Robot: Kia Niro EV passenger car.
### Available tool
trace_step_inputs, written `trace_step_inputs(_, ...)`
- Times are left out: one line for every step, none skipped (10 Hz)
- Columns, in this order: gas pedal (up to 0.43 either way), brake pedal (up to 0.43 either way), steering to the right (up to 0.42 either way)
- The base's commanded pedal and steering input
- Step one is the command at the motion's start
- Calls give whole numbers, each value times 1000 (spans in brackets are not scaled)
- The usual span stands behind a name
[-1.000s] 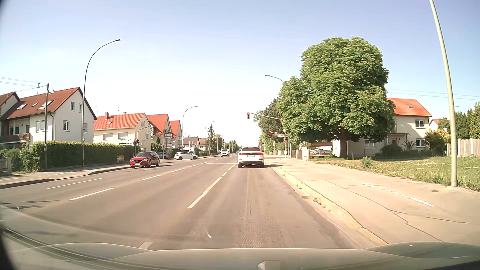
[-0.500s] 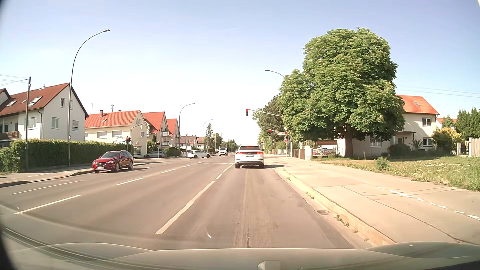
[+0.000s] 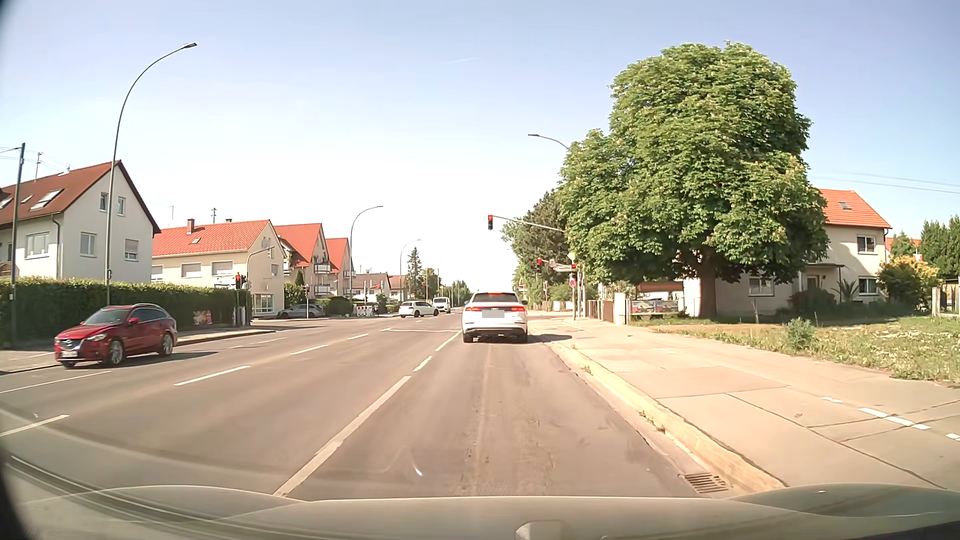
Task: Follow the waypoints while adhering to traffic rules and regulations
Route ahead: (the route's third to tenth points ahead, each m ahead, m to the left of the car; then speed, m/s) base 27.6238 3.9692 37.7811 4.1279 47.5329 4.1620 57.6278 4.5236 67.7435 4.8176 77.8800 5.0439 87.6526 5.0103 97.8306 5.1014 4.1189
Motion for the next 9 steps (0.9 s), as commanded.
trace_step_inputs(0,0,6)
trace_step_inputs(0,12,6)
trace_step_inputs(0,49,5)
trace_step_inputs(0,79,4)
trace_step_inputs(0,116,2)
trace_step_inputs(0,134,1)
trace_step_inputs(0,146,1)
trace_step_inputs(0,152,1)
trace_step_inputs(0,189,0)
